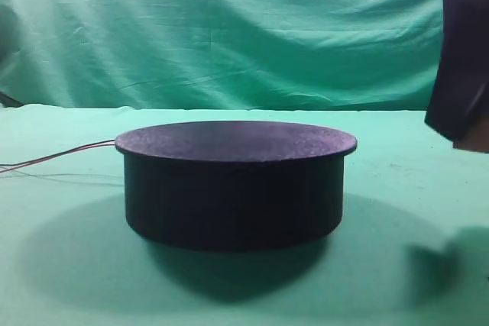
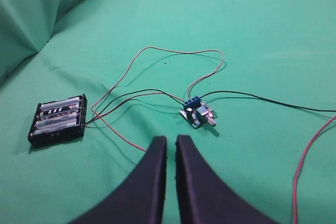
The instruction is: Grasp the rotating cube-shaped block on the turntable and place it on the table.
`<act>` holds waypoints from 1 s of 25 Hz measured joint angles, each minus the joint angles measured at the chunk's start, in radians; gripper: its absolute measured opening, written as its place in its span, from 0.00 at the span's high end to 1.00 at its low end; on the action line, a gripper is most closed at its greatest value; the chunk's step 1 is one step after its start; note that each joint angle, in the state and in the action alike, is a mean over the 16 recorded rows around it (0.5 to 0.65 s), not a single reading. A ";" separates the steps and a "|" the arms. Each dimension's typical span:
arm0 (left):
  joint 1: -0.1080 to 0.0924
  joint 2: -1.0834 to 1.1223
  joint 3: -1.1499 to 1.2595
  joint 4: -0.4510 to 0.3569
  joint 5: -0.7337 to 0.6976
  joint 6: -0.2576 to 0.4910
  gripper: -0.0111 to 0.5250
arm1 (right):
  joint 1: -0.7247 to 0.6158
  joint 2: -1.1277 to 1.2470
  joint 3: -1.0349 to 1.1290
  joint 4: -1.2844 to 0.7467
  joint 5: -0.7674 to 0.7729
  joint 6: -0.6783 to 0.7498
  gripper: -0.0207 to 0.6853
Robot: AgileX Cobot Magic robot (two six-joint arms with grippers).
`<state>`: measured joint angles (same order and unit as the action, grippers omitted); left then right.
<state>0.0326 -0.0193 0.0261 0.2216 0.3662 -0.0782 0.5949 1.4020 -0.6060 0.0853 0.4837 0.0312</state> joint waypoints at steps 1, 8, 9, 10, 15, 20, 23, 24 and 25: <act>0.000 0.000 0.000 0.000 0.000 0.000 0.98 | 0.000 -0.001 -0.002 0.001 0.003 0.001 0.32; 0.000 0.000 0.000 0.000 0.000 0.000 0.98 | 0.000 -0.077 -0.041 0.002 0.106 0.021 0.30; 0.000 0.000 0.000 0.000 0.000 0.000 0.98 | 0.000 -0.096 -0.048 0.001 0.128 0.025 0.33; 0.000 0.000 0.000 0.000 0.000 0.000 0.98 | 0.000 -0.117 -0.055 0.001 0.153 0.029 0.37; 0.000 0.000 0.000 0.000 0.000 0.000 0.98 | 0.000 -0.243 -0.089 -0.005 0.283 0.051 0.63; 0.000 0.000 0.000 0.000 0.000 0.000 0.98 | 0.000 -0.378 -0.095 -0.009 0.375 0.066 0.88; 0.000 0.000 0.000 0.000 0.000 0.000 0.98 | 0.000 -0.456 -0.085 -0.007 0.395 0.072 0.95; 0.000 0.000 0.000 0.000 0.000 0.000 0.98 | 0.000 -0.479 -0.081 -0.007 0.398 0.073 0.96; 0.000 0.000 0.000 0.000 0.000 0.000 0.98 | 0.000 -0.502 -0.077 -0.006 0.399 0.075 0.97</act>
<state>0.0326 -0.0193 0.0261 0.2216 0.3662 -0.0782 0.5949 0.9003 -0.6830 0.0796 0.8827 0.1059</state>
